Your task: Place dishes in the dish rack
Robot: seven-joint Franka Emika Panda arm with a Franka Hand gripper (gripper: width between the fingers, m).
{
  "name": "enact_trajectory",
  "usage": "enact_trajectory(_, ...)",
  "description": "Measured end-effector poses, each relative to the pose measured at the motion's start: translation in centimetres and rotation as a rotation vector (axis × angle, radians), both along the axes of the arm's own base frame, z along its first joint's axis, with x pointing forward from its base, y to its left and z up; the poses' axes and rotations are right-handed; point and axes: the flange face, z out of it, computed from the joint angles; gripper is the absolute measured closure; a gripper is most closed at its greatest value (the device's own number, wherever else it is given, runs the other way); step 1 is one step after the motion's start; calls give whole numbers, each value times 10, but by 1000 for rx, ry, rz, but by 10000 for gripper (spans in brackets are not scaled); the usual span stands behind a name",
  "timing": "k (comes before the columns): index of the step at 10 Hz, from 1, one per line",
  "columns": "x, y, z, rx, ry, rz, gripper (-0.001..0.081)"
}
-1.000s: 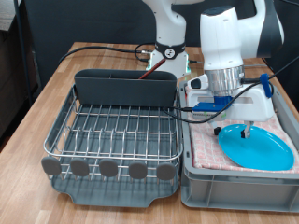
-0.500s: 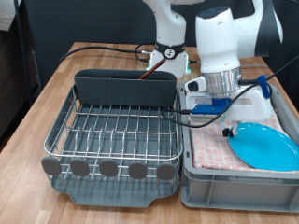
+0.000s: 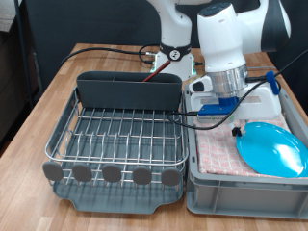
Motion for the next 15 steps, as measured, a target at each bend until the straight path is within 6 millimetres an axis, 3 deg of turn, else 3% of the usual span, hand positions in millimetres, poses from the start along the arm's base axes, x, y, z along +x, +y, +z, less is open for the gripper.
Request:
enact_trajectory(3, 4, 2, 27, -100, 12, -18, 778)
enact_trajectory(8, -4, -20, 100, -297, 159, -85, 787)
enact_trajectory(11, -9, -48, 141, -385, 229, -139, 787)
enact_trajectory(15, -14, -105, 181, -530, 341, -184, 787)
